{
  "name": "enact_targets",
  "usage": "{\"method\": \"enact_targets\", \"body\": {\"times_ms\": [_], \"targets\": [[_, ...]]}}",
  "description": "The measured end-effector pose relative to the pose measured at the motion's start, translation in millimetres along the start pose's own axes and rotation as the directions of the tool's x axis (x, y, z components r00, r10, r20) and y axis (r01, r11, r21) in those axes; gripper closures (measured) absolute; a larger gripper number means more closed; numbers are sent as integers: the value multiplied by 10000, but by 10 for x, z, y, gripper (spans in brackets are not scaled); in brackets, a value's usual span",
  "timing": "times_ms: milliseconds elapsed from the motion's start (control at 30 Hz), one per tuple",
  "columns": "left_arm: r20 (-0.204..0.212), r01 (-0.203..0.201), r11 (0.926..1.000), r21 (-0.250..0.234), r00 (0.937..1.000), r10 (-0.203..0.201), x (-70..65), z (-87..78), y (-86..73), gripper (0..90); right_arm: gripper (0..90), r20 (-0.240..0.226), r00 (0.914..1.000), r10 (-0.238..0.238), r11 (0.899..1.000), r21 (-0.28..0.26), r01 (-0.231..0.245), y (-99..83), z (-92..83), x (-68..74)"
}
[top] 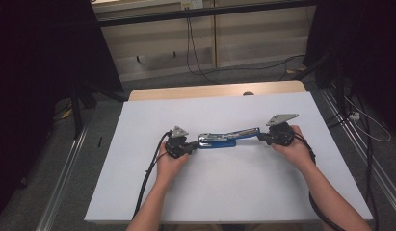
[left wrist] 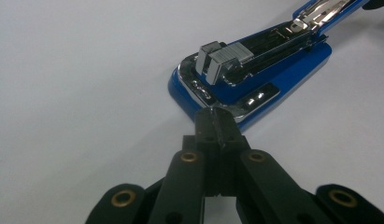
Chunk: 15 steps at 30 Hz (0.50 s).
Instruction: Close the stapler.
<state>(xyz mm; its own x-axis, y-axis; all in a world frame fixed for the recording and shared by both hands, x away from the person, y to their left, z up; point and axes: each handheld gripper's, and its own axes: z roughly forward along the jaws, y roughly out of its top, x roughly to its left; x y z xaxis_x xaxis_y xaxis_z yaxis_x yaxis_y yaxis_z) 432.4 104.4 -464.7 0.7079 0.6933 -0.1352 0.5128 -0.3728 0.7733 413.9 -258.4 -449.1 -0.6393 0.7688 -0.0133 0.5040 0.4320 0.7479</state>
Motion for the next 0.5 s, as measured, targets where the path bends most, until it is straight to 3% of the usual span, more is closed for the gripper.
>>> {"method": "enact_targets", "body": {"times_ms": [300, 500], "targets": [[-33, 76, 10000, -35, 10000, -77, 5, -11, -1, 900, 889, -103, 9999, -100, 9993, -359, 96, 29, -43, 73], [-82, 158, 9999, -55, 9998, -159, 16, -55, -9, 803, 716, -99, 9999, -99, 9982, -600, 93, -33, -74, 151]]}}
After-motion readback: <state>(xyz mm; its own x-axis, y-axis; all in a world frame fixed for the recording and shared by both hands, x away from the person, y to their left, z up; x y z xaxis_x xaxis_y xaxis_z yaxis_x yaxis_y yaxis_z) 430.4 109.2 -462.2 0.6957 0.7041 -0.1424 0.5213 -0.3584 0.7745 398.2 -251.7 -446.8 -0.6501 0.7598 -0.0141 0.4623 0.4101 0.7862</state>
